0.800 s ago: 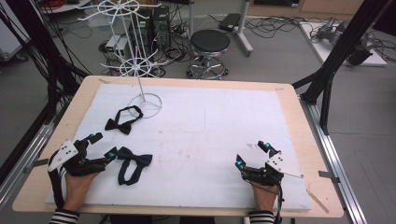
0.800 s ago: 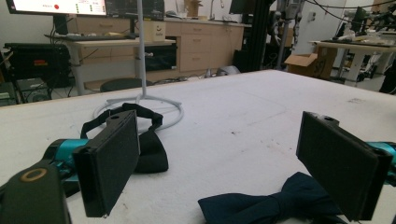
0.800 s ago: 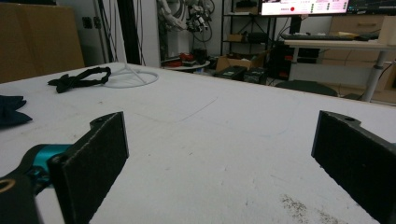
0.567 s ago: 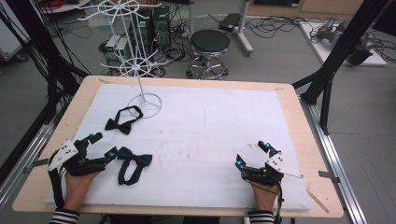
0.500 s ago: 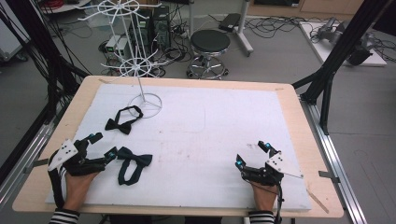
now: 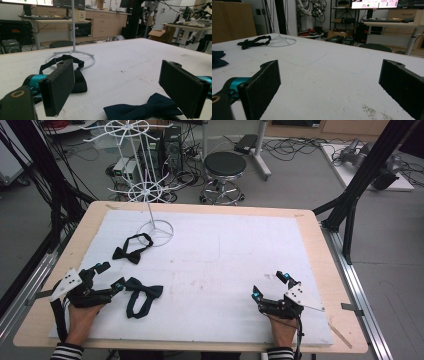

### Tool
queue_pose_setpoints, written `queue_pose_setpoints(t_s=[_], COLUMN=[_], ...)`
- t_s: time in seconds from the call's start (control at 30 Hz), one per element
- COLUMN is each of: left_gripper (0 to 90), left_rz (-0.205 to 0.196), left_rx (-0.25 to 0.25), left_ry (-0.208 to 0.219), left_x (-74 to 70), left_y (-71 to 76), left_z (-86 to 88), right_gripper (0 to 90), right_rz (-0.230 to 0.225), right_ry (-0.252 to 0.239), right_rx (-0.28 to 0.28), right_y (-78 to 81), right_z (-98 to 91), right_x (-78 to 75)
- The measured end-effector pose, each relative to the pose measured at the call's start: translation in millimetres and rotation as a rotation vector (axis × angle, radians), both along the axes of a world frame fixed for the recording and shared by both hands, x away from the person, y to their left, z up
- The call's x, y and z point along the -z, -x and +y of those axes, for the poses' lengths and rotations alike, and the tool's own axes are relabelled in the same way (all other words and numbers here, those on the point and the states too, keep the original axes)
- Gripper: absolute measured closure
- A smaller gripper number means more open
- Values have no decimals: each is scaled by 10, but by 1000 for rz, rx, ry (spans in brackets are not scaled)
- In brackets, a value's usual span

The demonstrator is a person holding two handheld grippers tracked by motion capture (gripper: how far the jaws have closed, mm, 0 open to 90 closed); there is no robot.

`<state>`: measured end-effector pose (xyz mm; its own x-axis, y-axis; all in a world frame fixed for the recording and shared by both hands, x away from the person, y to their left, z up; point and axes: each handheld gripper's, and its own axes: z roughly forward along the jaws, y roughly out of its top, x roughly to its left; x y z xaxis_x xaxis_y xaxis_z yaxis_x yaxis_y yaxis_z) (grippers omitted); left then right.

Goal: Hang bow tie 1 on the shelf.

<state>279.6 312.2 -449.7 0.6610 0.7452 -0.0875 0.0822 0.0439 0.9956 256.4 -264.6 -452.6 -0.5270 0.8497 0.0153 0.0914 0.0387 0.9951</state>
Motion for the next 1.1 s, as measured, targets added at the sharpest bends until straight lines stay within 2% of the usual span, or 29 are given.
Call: queue_pose_setpoints(t_s=[0.2,0.3,0.47,0.5,0.53,0.57,0.6,0.67,0.7,0.73,0.77,0.83,0.87,0.9,0.97,1.0,1.03,1.07,1.1], left_gripper=[136,137,137,137,136,137,136,137,136,136,136,137,137,137,137,136,137,136,137], left_rz=[2,10,24,35,35,40,40,48,60,60,73,78,81,81,83,83,85,90,90], left_rx=[36,65,99,122,122,140,140,161,187,187,210,230,254,254,288,288,299,324,324], left_ry=[-13,-52,-90,-114,-114,-140,-140,-183,-203,-203,-202,-218,-243,-243,-290,-290,-309,-357,-357], left_x=[-102,-208,-301,-356,-356,-400,-400,-457,-502,-502,-536,-587,-644,-644,-725,-725,-743,-771,-771], left_y=[-32,-58,-83,-104,-104,-121,-121,-140,-158,-158,-168,-179,-195,-195,-217,-217,-222,-238,-238], left_z=[10,22,20,9,9,-5,-5,-35,-63,-63,-90,-127,-170,-170,-246,-246,-271,-320,-320], right_gripper=[30,30,30,29,30,30,30,29,30,30,29,29,30,29,29,30,30,29,30], right_rz=[2,-2,4,5,6,7,6,2,0,0,1,2,0,-5,-3,-3,-3,-2,-1], right_ry=[-2,5,-1,-1,-1,-1,0,5,6,6,5,4,7,7,10,9,8,8,7], right_rx=[-2,-3,-1,-2,-1,-1,-2,-2,-3,-3,-5,-3,-4,-2,-2,-2,-2,-3,-3], right_y=[-2,-4,-2,-2,-2,-3,-3,-6,-9,-9,-9,-4,-5,-7,-2,-3,-3,-3,-2], right_z=[0,0,1,0,0,0,0,0,-1,-1,0,4,3,4,6,6,5,4,4], right_x=[0,-1,-2,-1,-2,-2,-2,-2,-2,-2,-3,-2,-2,-1,-3,-2,-2,-2,-3])
